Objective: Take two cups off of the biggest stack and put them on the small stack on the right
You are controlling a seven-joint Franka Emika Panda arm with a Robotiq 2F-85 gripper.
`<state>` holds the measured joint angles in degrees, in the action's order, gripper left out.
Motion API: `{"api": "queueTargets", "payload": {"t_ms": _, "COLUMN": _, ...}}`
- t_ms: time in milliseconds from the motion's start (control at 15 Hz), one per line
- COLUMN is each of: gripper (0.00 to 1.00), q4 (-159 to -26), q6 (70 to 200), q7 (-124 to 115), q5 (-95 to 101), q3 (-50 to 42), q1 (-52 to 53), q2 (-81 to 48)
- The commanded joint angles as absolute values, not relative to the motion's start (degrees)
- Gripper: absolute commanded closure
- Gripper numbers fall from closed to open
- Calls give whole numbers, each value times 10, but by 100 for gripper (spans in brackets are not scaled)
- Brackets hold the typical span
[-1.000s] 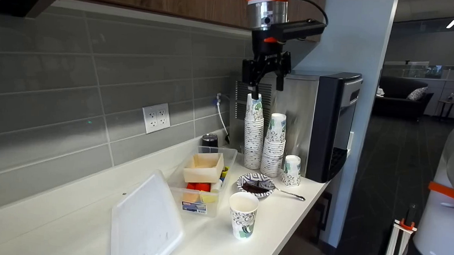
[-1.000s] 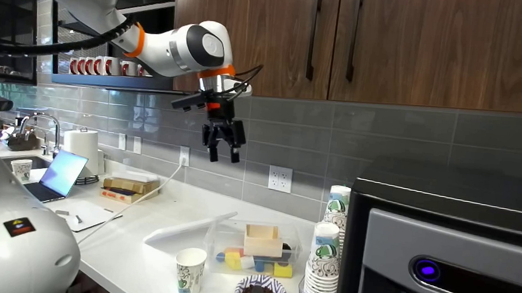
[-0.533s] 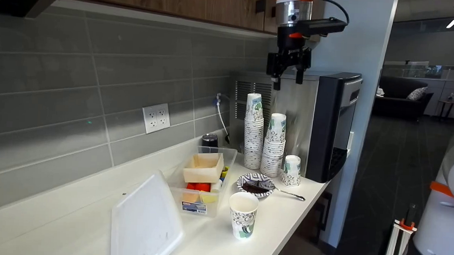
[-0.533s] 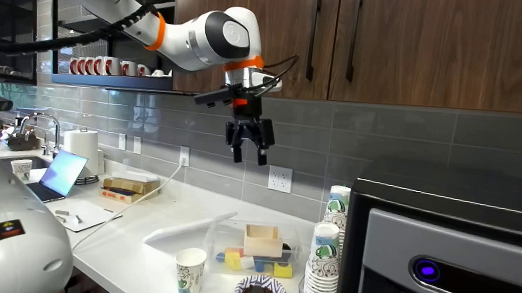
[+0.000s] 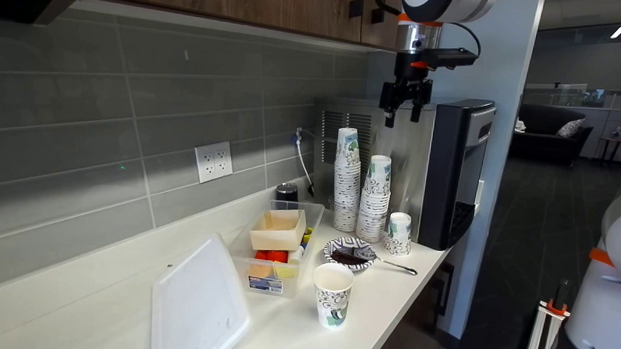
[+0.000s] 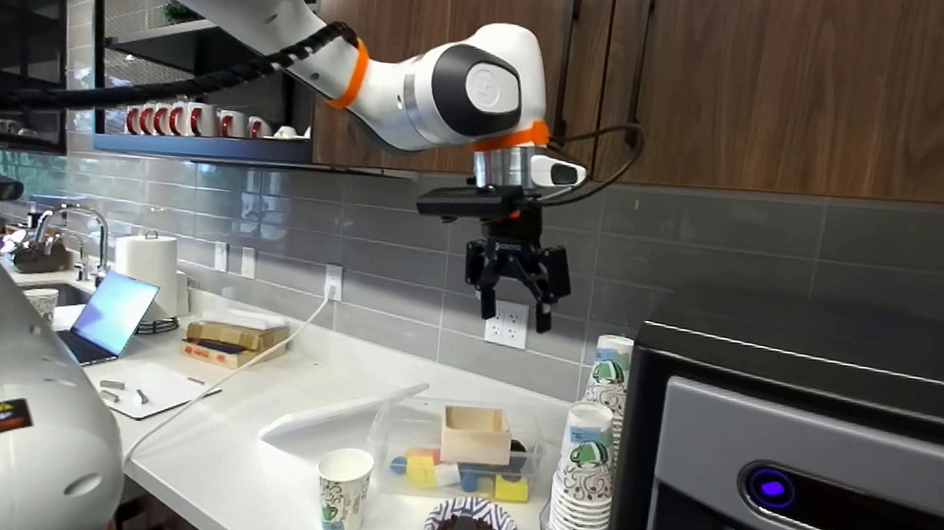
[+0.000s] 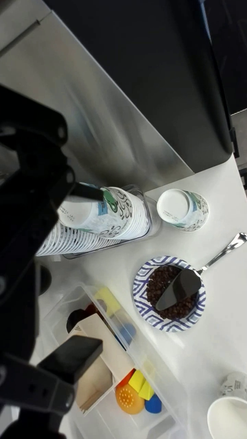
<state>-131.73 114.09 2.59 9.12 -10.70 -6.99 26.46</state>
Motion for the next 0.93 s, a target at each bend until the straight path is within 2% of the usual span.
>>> {"api": "queueTargets", "payload": {"t_ms": 0, "gripper": 0, "q4": -1258, "q6": 1156, "q7": 79, "q5": 61, "q3": -123, "q1": -67, "q2": 193}}
{"api": "queueTargets", "payload": {"t_ms": 600, "gripper": 0, "q4": -1159, "q6": 1162, "q7": 117, "q5": 26, "q3": -120, "q1": -72, "q2": 81}}
{"api": "queueTargets", "payload": {"t_ms": 867, "gripper": 0, "q4": -1141, "q6": 1204, "q7": 126, "q5": 36, "q3": -113, "q1": -73, "q2": 58}}
